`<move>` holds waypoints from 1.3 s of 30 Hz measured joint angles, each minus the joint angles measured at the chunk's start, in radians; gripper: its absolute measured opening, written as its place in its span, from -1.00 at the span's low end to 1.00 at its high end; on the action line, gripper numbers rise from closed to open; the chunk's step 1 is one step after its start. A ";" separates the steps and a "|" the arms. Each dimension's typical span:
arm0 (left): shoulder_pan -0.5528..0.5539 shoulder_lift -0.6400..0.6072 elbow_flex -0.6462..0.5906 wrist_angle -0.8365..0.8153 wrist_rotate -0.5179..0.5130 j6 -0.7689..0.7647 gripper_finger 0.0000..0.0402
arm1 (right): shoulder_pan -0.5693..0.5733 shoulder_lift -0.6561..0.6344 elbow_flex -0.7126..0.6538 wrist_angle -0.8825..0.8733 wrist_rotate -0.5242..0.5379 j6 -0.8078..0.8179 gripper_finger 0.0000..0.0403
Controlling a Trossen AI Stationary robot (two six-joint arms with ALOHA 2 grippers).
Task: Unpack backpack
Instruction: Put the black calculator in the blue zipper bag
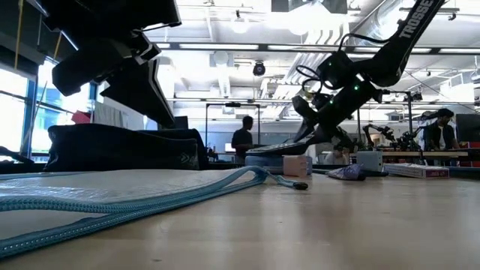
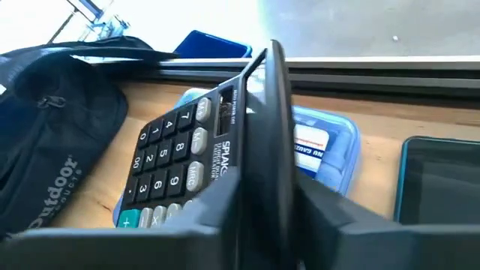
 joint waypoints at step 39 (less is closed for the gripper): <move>0.078 0.114 0.096 0.158 0.004 0.204 -0.23 | 1.127 -0.414 -0.001 -0.684 0.468 0.487 -0.96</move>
